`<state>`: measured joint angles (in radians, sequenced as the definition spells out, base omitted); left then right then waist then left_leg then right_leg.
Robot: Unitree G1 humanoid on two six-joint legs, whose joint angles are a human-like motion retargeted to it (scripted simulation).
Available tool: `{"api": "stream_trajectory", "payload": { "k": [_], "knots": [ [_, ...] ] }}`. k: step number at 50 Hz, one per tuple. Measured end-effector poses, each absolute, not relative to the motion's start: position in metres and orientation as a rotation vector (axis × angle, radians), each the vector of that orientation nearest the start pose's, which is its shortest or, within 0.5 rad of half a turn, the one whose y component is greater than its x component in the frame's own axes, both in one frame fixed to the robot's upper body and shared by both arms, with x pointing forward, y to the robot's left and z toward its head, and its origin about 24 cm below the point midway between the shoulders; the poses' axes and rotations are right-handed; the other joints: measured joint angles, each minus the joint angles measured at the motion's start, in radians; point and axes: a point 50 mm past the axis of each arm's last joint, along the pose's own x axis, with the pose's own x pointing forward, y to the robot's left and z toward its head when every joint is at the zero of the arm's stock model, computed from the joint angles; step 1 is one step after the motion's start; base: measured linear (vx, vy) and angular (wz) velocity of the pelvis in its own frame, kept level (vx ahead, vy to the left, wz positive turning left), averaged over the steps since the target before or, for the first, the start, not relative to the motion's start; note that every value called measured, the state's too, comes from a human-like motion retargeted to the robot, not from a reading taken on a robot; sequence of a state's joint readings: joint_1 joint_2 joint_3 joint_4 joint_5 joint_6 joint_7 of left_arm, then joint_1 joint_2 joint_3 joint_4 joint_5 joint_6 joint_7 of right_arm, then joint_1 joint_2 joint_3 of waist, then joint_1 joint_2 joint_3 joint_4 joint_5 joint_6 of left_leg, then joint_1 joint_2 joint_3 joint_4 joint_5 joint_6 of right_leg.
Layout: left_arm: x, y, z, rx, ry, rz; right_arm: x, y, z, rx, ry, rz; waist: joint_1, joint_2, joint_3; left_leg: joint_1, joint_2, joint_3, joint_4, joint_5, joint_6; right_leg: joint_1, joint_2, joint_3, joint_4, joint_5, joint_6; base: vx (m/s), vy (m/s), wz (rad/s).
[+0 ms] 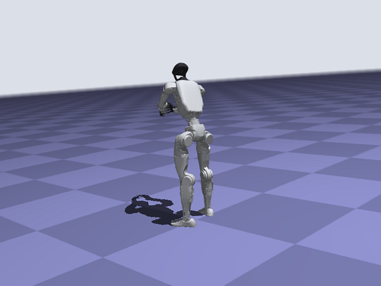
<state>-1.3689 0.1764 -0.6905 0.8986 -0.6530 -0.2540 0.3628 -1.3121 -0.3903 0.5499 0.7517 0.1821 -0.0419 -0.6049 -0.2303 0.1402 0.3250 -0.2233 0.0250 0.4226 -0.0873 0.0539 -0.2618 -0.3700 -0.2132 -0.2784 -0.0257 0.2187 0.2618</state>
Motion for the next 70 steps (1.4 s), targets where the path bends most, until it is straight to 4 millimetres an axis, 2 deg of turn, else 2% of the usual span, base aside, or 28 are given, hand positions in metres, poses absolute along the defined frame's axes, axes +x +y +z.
{"api": "stream_trajectory", "payload": {
  "k": [2, 5, 11, 13, 15, 19, 23, 25, 28, 30, 32, 34, 36, 38, 40, 43, 46, 48, 50, 53, 57, 58, 60, 62, 63, 65, 68, 70],
  "knots": [
    [0.393, 0.021, 0.249, -0.027, -0.448, -0.201, 0.395, -0.097, 0.31, -0.492, -0.698, -0.238, -0.009, -0.031, 0.02, -0.005, 0.007, 0.023, 0.0, 0.007, 0.0, -0.011, 0.019, 0.013, -0.016, 0.019, 0.0, -0.18, -0.09, -0.62],
    [0.393, 0.036, 0.224, -0.167, -0.387, -0.137, 0.396, -0.097, 0.309, -0.552, -0.702, -0.235, 0.0, -0.073, 0.022, -0.002, 0.017, 0.043, 0.0, 0.009, 0.0, -0.013, 0.037, 0.025, -0.028, 0.031, 0.0, -0.07, -0.08, -0.37],
    [0.385, 0.062, 0.192, -0.419, -0.323, -0.117, 0.405, -0.115, 0.277, -0.528, -0.579, -0.256, 0.089, -0.141, -0.031, 0.057, 0.045, 0.039, 0.0, -0.021, 0.0, 0.04, 0.053, 0.028, -0.016, -0.011, 0.0, 0.1, -0.07, -0.05],
    [0.38, 0.068, 0.178, -0.49, -0.288, -0.121, 0.406, -0.125, 0.266, -0.519, -0.544, -0.269, 0.129, -0.16, -0.003, 0.132, 0.061, 0.027, 0.0, -0.041, 0.0, 0.112, 0.061, 0.019, 0.003, -0.045, 0.0, 0.18, -0.08, 0.16],
    [0.374, 0.075, 0.154, -0.532, -0.231, -0.124, 0.406, -0.134, 0.253, -0.503, -0.507, -0.286, 0.172, -0.177, -0.003, 0.18, 0.082, 0.008, 0.0, -0.058, 0.0, 0.164, 0.071, 0.001, 0.018, -0.076, 0.0, 0.21, -0.1, 0.38],
    [0.35, 0.101, 0.082, -0.547, -0.039, -0.084, 0.403, -0.153, 0.223, -0.384, -0.42, -0.307, 0.256, -0.213, -0.055, 0.21, 0.118, -0.053, 0.0, -0.08, 0.011, 0.216, 0.084, -0.055, 0.052, -0.129, 0.0, 0.21, -0.08, 0.73],
    [0.309, 0.151, -0.002, -0.535, 0.224, 0.089, 0.397, -0.179, 0.196, -0.207, -0.33, -0.353, 0.339, -0.247, -0.11, 0.202, 0.121, -0.134, 0.0, -0.093, 0.041, 0.241, 0.069, -0.124, 0.091, -0.167, 0.0, 0.17, 0.03, 1.05],
    [0.28, 0.189, -0.039, -0.55, 0.342, 0.279, 0.393, -0.195, 0.185, -0.158, -0.293, -0.394, 0.384, -0.257, -0.13, 0.203, 0.116, -0.175, 0.0, -0.1, 0.052, 0.255, 0.052, -0.157, 0.119, -0.189, 0.0, 0.18, 0.08, 1.1],
    [0.231, 0.267, -0.068, -0.677, 0.357, 0.754, 0.387, -0.224, 0.172, -0.178, -0.248, -0.47, 0.454, -0.263, -0.144, 0.217, 0.094, -0.231, 0.0, -0.111, 0.064, 0.281, 0.009, -0.203, 0.18, -0.228, 0.0, 0.2, 0.13, 1.07],
    [0.193, 0.324, -0.066, -0.819, 0.218, 1.116, 0.382, -0.245, 0.167, -0.228, -0.219, -0.522, 0.498, -0.26, -0.148, 0.234, 0.071, -0.263, 0.0, -0.119, 0.068, 0.301, -0.03, -0.228, 0.228, -0.257, 0.0, 0.2, 0.15, 0.9],
    [0.155, 0.381, -0.045, -0.93, -0.026, 1.41, 0.378, -0.262, 0.165, -0.28, -0.196, -0.564, 0.545, -0.246, -0.161, 0.242, 0.065, -0.277, 0.0, -0.122, 0.061, 0.306, -0.047, -0.241, 0.262, -0.276, -0.022, 0.17, 0.09, 0.53],
    [0.115, 0.429, -0.014, -0.966, -0.284, 1.62, 0.375, -0.277, 0.164, -0.322, -0.178, -0.599, 0.583, -0.225, -0.18, 0.25, 0.056, -0.285, 0.0, -0.123, 0.051, 0.31, -0.064, -0.25, 0.289, -0.292, -0.045, 0.15, 0.08, 0.33],
    [0.078, 0.467, 0.024, -0.945, -0.515, 1.774, 0.372, -0.288, 0.165, -0.355, -0.166, -0.629, 0.612, -0.2, -0.205, 0.257, 0.047, -0.289, 0.0, -0.122, 0.041, 0.314, -0.078, -0.254, 0.307, -0.303, -0.067, 0.14, 0.09, 0.2],
    [0.049, 0.497, 0.071, -0.909, -0.726, 1.878, 0.37, -0.295, 0.166, -0.39, -0.161, -0.651, 0.633, -0.174, -0.232, 0.263, 0.037, -0.289, 0.0, -0.12, 0.032, 0.317, -0.091, -0.254, 0.317, -0.31, -0.087, 0.12, 0.09, 0.08],
    [0.034, 0.518, 0.124, -0.885, -0.929, 1.9, 0.368, -0.298, 0.166, -0.444, -0.157, -0.659, 0.65, -0.146, -0.262, 0.268, 0.028, -0.285, 0.0, -0.117, 0.025, 0.321, -0.101, -0.251, 0.318, -0.311, -0.1, 0.09, 0.08, -0.02],
    [0.035, 0.529, 0.21, -0.84, -1.194, 1.74, 0.369, -0.294, 0.166, -0.55, -0.155, -0.625, 0.656, -0.102, -0.308, 0.274, 0.016, -0.274, 0.0, -0.112, 0.019, 0.326, -0.109, -0.24, 0.303, -0.303, -0.108, 0.05, 0.07, -0.16],
    [0.05, 0.517, 0.297, -0.761, -1.419, 1.458, 0.376, -0.279, 0.171, -0.643, -0.178, -0.57, 0.633, -0.053, -0.34, 0.274, 0.006, -0.253, 0.0, -0.107, 0.016, 0.322, -0.111, -0.218, 0.279, -0.288, -0.105, -0.02, 0.05, -0.34],
    [0.063, 0.492, 0.347, -0.733, -1.574, 1.218, 0.383, -0.261, 0.179, -0.683, -0.216, -0.537, 0.598, -0.014, -0.346, 0.272, -0.001, -0.236, 0.0, -0.103, 0.015, 0.315, -0.111, -0.199, 0.261, -0.275, -0.1, -0.08, 0.04, -0.46],
    [0.079, 0.456, 0.385, -0.716, -1.707, 0.93, 0.391, -0.239, 0.193, -0.703, -0.27, -0.5, 0.548, 0.035, -0.337, 0.269, -0.007, -0.219, 0.0, -0.097, 0.014, 0.306, -0.111, -0.178, 0.243, -0.26, -0.094, -0.14, 0.04, -0.5],
    [0.126, 0.377, 0.416, -0.67, -1.774, 0.445, 0.402, -0.209, 0.221, -0.737, -0.355, -0.44, 0.47, 0.121, -0.284, 0.269, -0.016, -0.194, 0.0, -0.087, 0.012, 0.296, -0.113, -0.147, 0.223, -0.235, -0.083, -0.2, 0.05, -0.5],
    [0.197, 0.236, 0.441, -0.537, -1.595, -0.108, 0.409, -0.177, 0.256, -0.799, -0.465, -0.379, 0.359, 0.204, -0.176, 0.266, -0.029, -0.167, 0.0, -0.071, 0.014, 0.278, -0.116, -0.109, 0.205, -0.203, -0.07, -0.25, 0.06, -0.44],
    [0.216, 0.199, 0.441, -0.48, -1.509, -0.205, 0.409, -0.168, 0.264, -0.81, -0.496, -0.367, 0.325, 0.214, -0.144, 0.262, -0.033, -0.162, 0.0, -0.067, 0.014, 0.272, -0.118, -0.1, 0.201, -0.194, -0.066, -0.26, 0.07, -0.38],
    [0.257, 0.128, 0.426, -0.325, -1.292, -0.343, 0.408, -0.151, 0.279, -0.818, -0.558, -0.345, 0.257, 0.226, -0.078, 0.254, -0.04, -0.149, 0.0, -0.059, 0.014, 0.259, -0.121, -0.084, 0.191, -0.177, -0.056, -0.26, 0.07, -0.39],
    [0.306, 0.072, 0.393, -0.131, -1.029, -0.405, 0.407, -0.135, 0.292, -0.812, -0.614, -0.321, 0.192, 0.225, -0.013, 0.247, -0.047, -0.133, 0.0, -0.053, 0.009, 0.248, -0.122, -0.066, 0.173, -0.159, -0.044, -0.23, 0.07, -0.44],
    [0.328, 0.052, 0.371, -0.048, -0.899, -0.419, 0.407, -0.128, 0.296, -0.821, -0.638, -0.306, 0.161, 0.221, 0.015, 0.243, -0.051, -0.123, 0.0, -0.051, 0.005, 0.242, -0.122, -0.058, 0.161, -0.148, -0.036, -0.21, 0.08, -0.46],
    [0.36, 0.026, 0.328, 0.034, -0.7, -0.394, 0.406, -0.117, 0.302, -0.88, -0.688, -0.303, 0.108, 0.205, 0.062, 0.23, -0.068, -0.104, 0.0, -0.047, 0.0, 0.23, -0.131, -0.04, 0.132, -0.123, -0.011, -0.21, 0.09, -0.44],
    [0.374, 0.014, 0.296, -0.03, -0.606, -0.294, 0.406, -0.111, 0.309, -0.948, -0.733, -0.296, 0.081, 0.184, 0.08, 0.161, -0.079, -0.069, 0.0, -0.026, 0.0, 0.169, -0.115, -0.021, 0.072, -0.066, 0.0, -0.25, 0.02, -0.39],
    [0.375, 0.019, 0.283, -0.068, -0.592, -0.277, 0.407, -0.103, 0.302, -0.965, -0.725, -0.275, 0.076, 0.168, 0.001, 0.051, -0.081, -0.06, 0.0, -0.001, 0.0, 0.077, -0.103, -0.024, 0.027, -0.021, 0.0, -0.19, -0.05, -0.04]
  ]
}}
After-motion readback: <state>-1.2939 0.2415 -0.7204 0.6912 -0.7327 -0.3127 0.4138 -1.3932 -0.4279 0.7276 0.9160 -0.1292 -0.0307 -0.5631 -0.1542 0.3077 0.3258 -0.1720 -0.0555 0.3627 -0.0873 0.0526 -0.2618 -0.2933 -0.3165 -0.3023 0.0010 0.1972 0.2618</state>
